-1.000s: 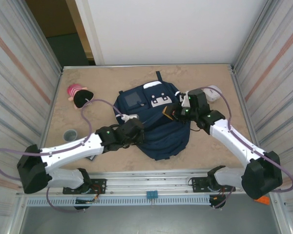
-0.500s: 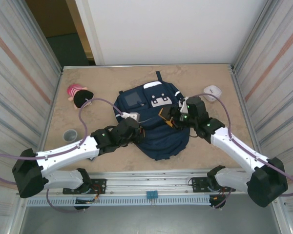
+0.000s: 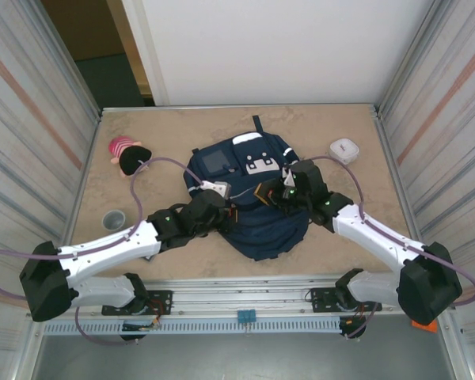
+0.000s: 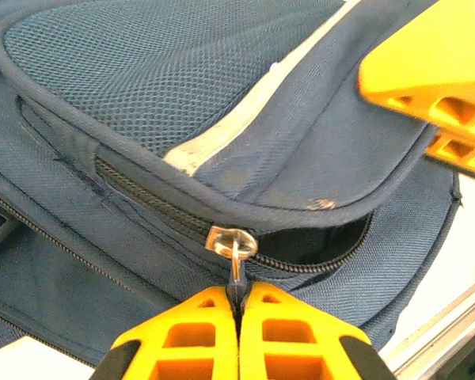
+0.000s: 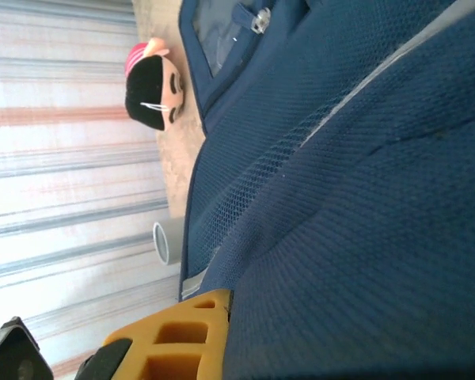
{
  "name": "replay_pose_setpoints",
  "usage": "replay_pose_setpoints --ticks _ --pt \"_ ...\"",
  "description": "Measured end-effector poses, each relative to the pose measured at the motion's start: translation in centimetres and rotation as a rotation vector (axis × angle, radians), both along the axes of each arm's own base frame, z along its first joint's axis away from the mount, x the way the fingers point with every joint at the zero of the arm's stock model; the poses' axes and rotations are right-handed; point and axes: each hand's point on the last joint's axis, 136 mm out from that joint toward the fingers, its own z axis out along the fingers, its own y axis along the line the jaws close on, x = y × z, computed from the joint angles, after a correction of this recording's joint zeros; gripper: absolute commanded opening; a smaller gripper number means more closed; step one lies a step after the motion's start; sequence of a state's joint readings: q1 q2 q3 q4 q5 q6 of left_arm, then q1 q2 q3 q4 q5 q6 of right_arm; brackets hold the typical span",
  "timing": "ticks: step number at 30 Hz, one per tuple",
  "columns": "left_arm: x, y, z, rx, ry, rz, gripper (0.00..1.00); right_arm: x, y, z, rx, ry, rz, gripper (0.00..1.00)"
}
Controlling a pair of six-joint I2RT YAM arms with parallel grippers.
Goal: Pack the student bag
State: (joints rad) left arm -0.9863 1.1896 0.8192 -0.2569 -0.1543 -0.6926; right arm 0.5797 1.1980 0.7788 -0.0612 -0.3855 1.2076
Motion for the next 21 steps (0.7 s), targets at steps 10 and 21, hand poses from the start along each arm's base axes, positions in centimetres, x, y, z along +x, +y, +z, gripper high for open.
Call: replay_pose_setpoints --ticks 10,21 --pt "2.0 1.6 0.1 -0.015 -0.089 -0.048 0.0 0.2 -1.1 3.6 -0.018 -0.023 0.153 0.0" --pt "5.8 2.4 -0.3 -0.034 -0.143 -0.081 0.2 1.4 -0.8 4.0 -0.036 -0.03 0.178 0.0"
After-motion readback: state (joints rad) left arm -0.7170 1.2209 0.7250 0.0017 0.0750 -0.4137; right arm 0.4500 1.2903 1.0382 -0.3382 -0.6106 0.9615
